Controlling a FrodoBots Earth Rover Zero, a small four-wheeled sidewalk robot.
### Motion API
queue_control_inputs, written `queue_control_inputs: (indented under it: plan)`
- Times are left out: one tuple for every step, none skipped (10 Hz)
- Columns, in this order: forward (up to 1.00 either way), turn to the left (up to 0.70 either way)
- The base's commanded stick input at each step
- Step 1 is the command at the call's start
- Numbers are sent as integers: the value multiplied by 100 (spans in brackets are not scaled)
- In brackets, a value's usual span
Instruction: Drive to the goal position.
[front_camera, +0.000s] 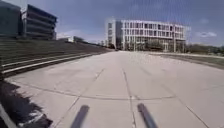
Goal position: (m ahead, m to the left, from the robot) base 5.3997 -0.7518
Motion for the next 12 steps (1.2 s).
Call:
queue_control_inputs:
  plan:
    - [70, 0]
    - [70, 0]
    - [70, 0]
    - [70, 0]
    - [70, 0]
    - [70, 18]
    - [70, 35]
    - [70, 35]
    - [70, 35]
    - [70, 35]
    - [70, 35]
    - [70, 34]
